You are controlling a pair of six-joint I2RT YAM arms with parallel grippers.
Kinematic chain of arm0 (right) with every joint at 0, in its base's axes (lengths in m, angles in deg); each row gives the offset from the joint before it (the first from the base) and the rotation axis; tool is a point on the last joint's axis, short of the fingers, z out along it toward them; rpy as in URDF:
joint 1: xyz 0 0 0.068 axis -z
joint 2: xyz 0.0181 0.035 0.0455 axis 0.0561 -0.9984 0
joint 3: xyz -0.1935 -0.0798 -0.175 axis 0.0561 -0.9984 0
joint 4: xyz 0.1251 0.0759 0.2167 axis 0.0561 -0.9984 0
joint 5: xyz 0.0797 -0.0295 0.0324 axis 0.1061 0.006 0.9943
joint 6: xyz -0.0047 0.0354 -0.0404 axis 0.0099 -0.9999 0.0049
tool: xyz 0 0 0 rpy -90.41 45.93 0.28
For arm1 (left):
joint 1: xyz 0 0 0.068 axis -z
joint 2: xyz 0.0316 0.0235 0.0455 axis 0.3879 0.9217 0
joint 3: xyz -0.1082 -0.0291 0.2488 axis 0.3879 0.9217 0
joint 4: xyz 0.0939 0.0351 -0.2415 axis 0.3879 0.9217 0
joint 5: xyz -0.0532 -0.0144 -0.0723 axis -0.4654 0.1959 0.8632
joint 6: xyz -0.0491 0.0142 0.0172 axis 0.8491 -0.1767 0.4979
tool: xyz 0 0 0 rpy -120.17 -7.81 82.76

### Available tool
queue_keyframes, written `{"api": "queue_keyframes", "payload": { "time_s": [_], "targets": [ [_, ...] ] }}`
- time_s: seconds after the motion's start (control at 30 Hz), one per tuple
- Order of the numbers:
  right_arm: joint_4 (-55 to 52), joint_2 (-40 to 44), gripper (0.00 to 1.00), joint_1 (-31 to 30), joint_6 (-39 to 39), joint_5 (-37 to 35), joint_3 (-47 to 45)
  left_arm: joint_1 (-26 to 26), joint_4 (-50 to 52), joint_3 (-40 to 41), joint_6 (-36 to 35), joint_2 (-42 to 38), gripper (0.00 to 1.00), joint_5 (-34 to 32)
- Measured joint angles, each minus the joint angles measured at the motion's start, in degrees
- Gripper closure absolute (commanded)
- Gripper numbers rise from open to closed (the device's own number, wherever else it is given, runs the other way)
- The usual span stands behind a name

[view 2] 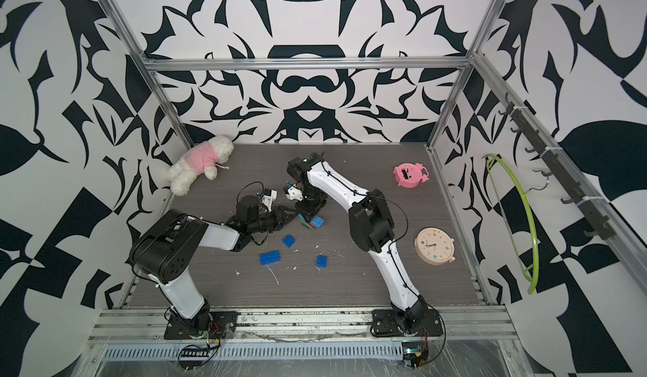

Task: Assemble a heart with lego
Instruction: Assemble the lego brick with the lego brick, then adjust the lego brick at the center of the board.

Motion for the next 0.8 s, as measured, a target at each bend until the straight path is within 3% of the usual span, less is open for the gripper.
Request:
{"api": "queue_keyframes", "payload": {
  "time_s": [0.3, 0.4, 0.47, 0.57, 0.8],
  "targets": [
    [4.3, 8.1, 0.5, 0.5, -0.9, 0.5, -4.0, 0.0, 3.3, 0.0, -0.8, -1.5, 0.55, -0.3],
    [6.4, 11.8, 0.56, 1.2, -1.8, 0.9, -7.4, 0.0, 4.8, 0.0, -1.2, -3.3, 0.55, -0.9],
    [8.2, 14.2, 0.62, 1.9, -2.9, 1.1, -10.5, -0.1, 5.3, 0.2, -1.7, -5.0, 0.55, -1.3],
    [11.7, 17.7, 0.62, 2.5, -4.1, 2.2, -16.2, -0.3, 6.9, 1.2, -2.3, -8.2, 0.55, -2.4],
    [21.9, 27.0, 0.55, 0.9, -7.1, 4.4, -31.0, -3.3, 11.6, 7.0, -3.2, -17.3, 0.55, -5.9]
  ]
}}
